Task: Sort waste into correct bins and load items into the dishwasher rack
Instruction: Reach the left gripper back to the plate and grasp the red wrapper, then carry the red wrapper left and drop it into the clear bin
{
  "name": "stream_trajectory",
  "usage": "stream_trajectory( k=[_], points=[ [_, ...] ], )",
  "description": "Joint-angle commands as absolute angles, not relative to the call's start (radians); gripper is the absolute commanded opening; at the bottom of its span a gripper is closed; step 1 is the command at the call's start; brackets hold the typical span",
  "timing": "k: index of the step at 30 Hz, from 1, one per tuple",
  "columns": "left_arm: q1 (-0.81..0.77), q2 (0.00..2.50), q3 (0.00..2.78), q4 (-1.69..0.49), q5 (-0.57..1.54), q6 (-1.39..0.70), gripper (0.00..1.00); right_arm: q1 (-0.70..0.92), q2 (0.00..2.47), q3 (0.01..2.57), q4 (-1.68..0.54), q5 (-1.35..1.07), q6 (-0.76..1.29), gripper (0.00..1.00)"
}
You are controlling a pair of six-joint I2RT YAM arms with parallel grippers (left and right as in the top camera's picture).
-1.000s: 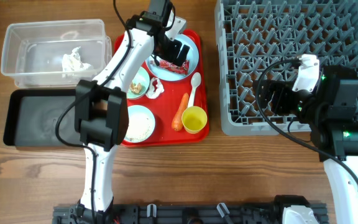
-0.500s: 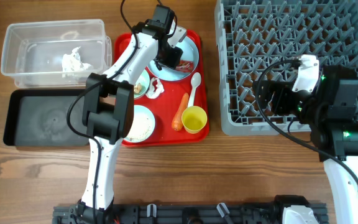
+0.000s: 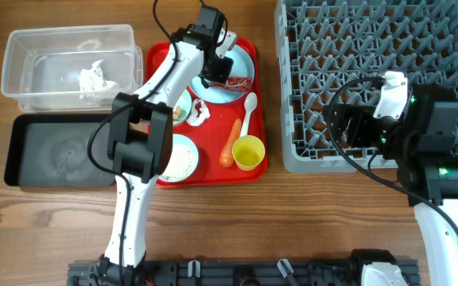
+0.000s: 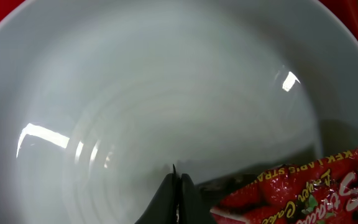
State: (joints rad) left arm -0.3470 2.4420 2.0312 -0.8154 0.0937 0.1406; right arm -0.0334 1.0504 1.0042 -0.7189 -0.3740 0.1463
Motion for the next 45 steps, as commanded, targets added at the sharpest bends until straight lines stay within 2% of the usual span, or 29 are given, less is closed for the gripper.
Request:
stream_trajectory(
  k=[1, 2, 4, 5, 8, 16, 24, 27, 29, 31, 38, 45],
  points=[
    [-0.327, 2.369, 2.011, -0.838, 0.039, 0.128, 0.13, -0.029, 1.059, 1.023, -0.719, -0.381, 0.157, 1.00],
    [-0.326, 2.332, 2.011, -0.841, 0.045, 0.144, 0.44, -0.029, 1.059, 1.023, -0.719, -0.379, 0.157, 1.00],
    [-0.326, 2.265, 2.011, -0.861, 0.099, 0.222, 0.63, -0.029, 1.059, 1.023, -0.720, -0.372, 0.157, 1.00],
    [-0.329, 2.244, 2.011, -0.872, 0.121, 0.249, 0.70, -0.029, 1.059, 1.023, -0.720, -0.371, 0.157, 1.00],
    [-0.340, 2.207, 2.011, -0.932, 0.167, 0.350, 0.81, -0.029, 1.059, 1.023, -0.720, -0.371, 0.158, 1.00],
    [-0.346, 2.312, 2.007, -1.067, 0.167, 0.514, 0.83, -0.029, 1.059, 1.023, -0.720, -0.371, 0.158, 1.00],
    [-0.346, 2.411, 2.007, -0.949, 0.137, 0.546, 0.83, -0.029, 1.059, 1.023, -0.730, -0.371, 0.159, 1.00],
    [-0.346, 2.430, 2.007, -0.921, 0.137, 0.546, 0.81, -0.029, 1.059, 1.023, -0.731, -0.371, 0.159, 1.00],
    [-0.346, 2.435, 2.007, -0.908, 0.137, 0.544, 0.76, -0.029, 1.059, 1.023, -0.731, -0.371, 0.159, 1.00],
    [-0.346, 2.435, 2.007, -0.896, 0.137, 0.543, 0.65, -0.029, 1.059, 1.023, -0.731, -0.371, 0.159, 1.00],
    [-0.345, 2.436, 2.006, -0.882, 0.142, 0.540, 0.04, -0.029, 1.059, 1.023, -0.746, -0.357, 0.157, 1.00],
    [-0.340, 2.431, 2.007, -0.855, 0.134, 0.427, 0.04, -0.029, 1.059, 1.023, -0.749, -0.356, 0.158, 1.00]
  ],
)
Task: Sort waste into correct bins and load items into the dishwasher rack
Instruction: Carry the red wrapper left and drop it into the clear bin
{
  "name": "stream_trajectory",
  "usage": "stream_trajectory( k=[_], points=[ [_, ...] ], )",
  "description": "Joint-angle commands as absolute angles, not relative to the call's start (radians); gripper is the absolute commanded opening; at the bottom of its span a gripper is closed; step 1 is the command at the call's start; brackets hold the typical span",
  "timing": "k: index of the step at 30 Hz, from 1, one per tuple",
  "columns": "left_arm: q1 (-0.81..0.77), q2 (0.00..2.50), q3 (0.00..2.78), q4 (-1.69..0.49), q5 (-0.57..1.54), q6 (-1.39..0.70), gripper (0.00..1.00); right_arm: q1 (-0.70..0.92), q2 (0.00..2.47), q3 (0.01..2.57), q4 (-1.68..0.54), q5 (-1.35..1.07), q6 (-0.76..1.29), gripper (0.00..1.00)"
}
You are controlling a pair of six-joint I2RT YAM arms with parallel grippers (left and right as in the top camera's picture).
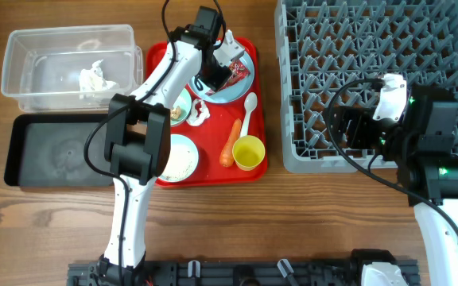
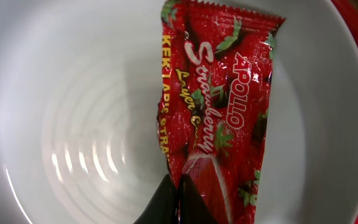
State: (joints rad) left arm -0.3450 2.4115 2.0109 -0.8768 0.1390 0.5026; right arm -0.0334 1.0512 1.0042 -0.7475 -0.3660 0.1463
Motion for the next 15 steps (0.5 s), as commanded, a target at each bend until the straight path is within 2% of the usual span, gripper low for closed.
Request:
stream_trajectory(
  k=[1, 10, 15],
  points=[
    [-0.336, 2.427, 2.007, -0.847, 0.133, 0.400, 0.04, -0.029, 1.059, 1.023, -0.750, -0.356, 0.158, 1.00],
    [-0.274, 2.322, 2.018, -0.848, 0.133, 0.114, 0.04, -0.029, 1.059, 1.023, -0.756, -0.356, 0.159, 1.00],
    [-0.266, 2.201, 2.018, -0.849, 0.133, 0.043, 0.04, -0.029, 1.059, 1.023, -0.756, -0.356, 0.159, 1.00]
  ],
)
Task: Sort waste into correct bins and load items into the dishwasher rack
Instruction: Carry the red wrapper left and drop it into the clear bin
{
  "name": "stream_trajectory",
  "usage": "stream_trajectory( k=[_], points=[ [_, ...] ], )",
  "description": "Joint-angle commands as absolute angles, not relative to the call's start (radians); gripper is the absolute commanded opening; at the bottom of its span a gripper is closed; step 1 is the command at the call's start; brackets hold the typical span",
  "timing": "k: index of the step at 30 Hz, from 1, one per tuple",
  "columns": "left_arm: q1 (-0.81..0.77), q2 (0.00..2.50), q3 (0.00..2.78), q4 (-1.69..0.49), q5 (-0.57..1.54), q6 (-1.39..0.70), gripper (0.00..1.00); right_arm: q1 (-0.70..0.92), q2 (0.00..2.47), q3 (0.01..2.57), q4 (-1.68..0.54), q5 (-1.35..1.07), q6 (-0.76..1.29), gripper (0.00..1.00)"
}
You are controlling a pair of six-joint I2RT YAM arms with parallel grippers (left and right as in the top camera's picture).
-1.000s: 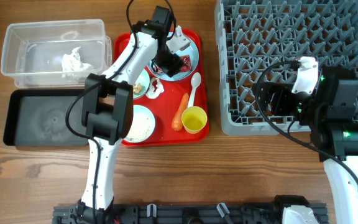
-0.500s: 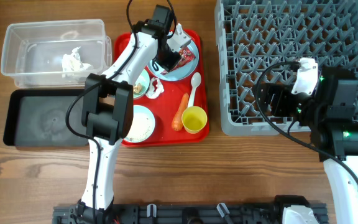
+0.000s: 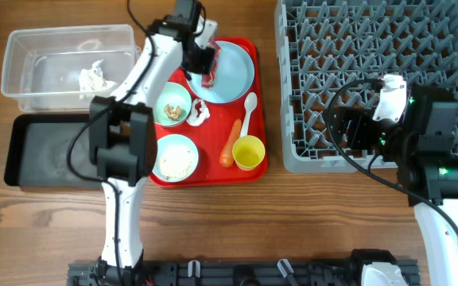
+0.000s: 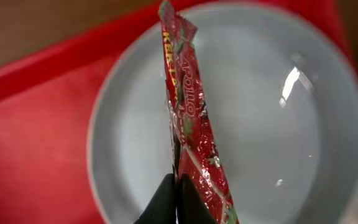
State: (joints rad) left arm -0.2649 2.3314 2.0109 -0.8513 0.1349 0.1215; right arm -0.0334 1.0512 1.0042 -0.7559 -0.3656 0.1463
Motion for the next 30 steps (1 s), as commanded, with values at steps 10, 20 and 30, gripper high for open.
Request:
stream_trajectory(
  k=[10, 20, 30],
  points=[
    [-0.167, 2.041, 2.018, -0.895, 0.133, -0.065, 0.04, -0.029, 1.059, 1.023, -0.756, -0.356, 0.158, 1.00],
    [0.021, 2.046, 2.015, -0.939, 0.121, -0.099, 0.04, -0.029, 1.059, 1.023, -0.753, -0.356, 0.160, 0.99],
    [0.141, 2.145, 2.014, -0.984, -0.087, -0.353, 0.49, -0.029, 1.059, 1.023, -0.757, -0.356, 0.160, 1.00]
  ],
)
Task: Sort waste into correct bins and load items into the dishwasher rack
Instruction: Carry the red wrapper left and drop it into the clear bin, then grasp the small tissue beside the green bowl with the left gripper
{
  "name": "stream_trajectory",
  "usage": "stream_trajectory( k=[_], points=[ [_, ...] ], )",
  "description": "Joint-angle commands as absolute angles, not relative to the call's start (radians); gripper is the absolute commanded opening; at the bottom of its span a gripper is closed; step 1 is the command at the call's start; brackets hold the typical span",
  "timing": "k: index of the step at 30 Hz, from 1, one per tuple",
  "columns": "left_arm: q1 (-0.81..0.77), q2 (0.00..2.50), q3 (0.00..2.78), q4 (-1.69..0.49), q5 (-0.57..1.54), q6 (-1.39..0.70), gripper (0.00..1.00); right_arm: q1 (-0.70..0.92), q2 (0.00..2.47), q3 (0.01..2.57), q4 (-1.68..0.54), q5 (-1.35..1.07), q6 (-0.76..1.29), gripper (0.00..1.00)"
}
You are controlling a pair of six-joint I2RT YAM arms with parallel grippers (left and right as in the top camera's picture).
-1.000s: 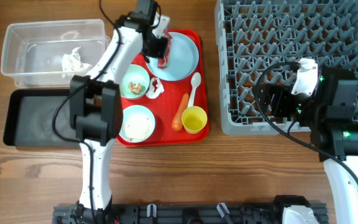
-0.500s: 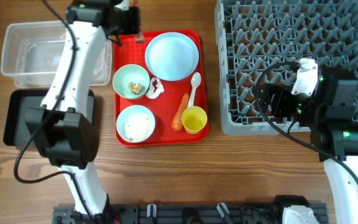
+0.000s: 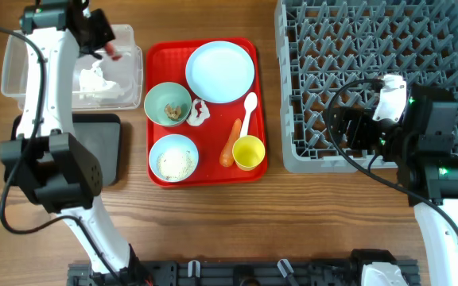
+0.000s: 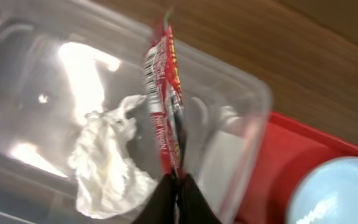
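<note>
My left gripper (image 4: pixel 178 186) is shut on a red strawberry snack wrapper (image 4: pixel 164 93), which hangs over the clear plastic bin (image 4: pixel 247 106). A crumpled white tissue (image 4: pixel 107 165) lies inside that bin. From overhead the left gripper (image 3: pixel 106 44) is above the bin's right end (image 3: pixel 133 59), the wrapper (image 3: pixel 113 52) showing at its tip. On the red tray (image 3: pixel 213 171) sit a light blue plate (image 3: pixel 220 71), a bowl of scraps (image 3: pixel 168 104), a bowl of rice (image 3: pixel 174 157), a white spoon (image 3: pixel 249 111), a carrot (image 3: pixel 231 143) and a yellow cup (image 3: pixel 249 152). My right gripper (image 3: pixel 348 127) rests at the grey rack (image 3: pixel 372 48); its jaws do not show.
A black tray (image 3: pixel 106 151) lies below the clear bin, partly under my left arm. A small white and red scrap (image 3: pixel 199 113) sits on the red tray between the bowls and the plate. The grey rack fills the table's right side.
My left gripper has moved from above the blue plate to above the clear bin's right end, still holding the wrapper. The right arm has not moved.
My left gripper was down inside the blue plate beside the wrapper. Then it was shut on the wrapper over the plate, then held it higher at the plate's left edge. Now the wrapper hangs over the clear bin and the plate is bare.
</note>
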State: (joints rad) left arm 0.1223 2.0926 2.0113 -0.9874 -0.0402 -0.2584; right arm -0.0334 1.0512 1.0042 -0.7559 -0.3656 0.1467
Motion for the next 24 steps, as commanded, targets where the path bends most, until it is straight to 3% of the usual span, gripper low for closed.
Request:
stream_trajectory(
  k=[1, 2, 7, 12, 16, 20, 24],
  points=[
    [0.142, 2.153, 2.014, -0.984, -0.088, -0.352, 0.69, -0.029, 1.059, 1.023, -0.757, -0.356, 0.160, 1.00],
    [0.142, 2.154, 2.014, -0.981, -0.088, -0.351, 1.00, -0.029, 1.059, 1.023, -0.757, -0.356, 0.160, 1.00],
    [0.142, 2.128, 2.014, -0.968, -0.052, -0.345, 0.99, -0.029, 1.059, 1.023, -0.757, -0.356, 0.159, 1.00],
    [0.098, 2.024, 2.014, -1.011, 0.302, -0.154, 1.00, -0.029, 1.059, 1.023, -0.752, -0.356, 0.160, 1.00],
    [-0.022, 1.996, 2.014, -1.155, 0.270, -0.059, 0.99, -0.029, 1.059, 1.023, -0.752, -0.356, 0.159, 1.00],
    [-0.175, 2.002, 1.990, -1.301, 0.238, -0.063, 0.90, -0.029, 1.060, 1.023, -0.752, -0.356, 0.160, 0.99],
    [-0.335, 2.002, 1.931, -1.366, 0.091, -0.097, 0.94, -0.029, 1.082, 1.023, -0.756, -0.356, 0.160, 1.00]
  ],
)
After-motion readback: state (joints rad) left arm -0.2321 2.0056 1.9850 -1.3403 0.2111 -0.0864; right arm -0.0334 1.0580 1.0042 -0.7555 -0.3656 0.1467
